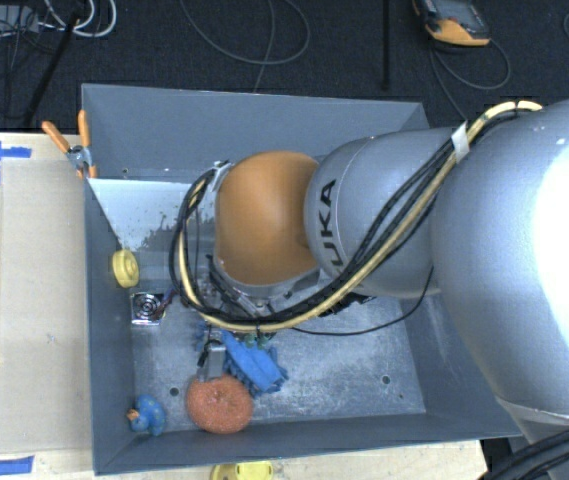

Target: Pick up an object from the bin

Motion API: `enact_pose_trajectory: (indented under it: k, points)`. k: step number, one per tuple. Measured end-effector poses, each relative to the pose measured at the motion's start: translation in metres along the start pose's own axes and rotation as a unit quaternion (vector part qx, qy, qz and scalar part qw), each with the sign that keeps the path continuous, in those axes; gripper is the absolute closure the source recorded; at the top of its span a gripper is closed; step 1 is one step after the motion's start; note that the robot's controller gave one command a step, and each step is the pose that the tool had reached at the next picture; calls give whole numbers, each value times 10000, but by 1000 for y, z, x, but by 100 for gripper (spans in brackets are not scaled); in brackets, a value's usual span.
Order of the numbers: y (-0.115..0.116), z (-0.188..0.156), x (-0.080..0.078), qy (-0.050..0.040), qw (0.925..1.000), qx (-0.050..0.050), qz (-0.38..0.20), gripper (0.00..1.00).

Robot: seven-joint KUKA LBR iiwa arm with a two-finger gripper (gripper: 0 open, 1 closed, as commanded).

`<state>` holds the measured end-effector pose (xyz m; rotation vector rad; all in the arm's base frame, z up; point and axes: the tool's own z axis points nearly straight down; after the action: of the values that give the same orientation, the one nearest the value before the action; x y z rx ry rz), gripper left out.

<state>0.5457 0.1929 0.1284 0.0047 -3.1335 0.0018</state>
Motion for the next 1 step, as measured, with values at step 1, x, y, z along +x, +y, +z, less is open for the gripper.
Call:
enact_pose_trajectory:
  k: [1]
  points:
    - [-1,-5,-2,-32,10000,-6,19,0]
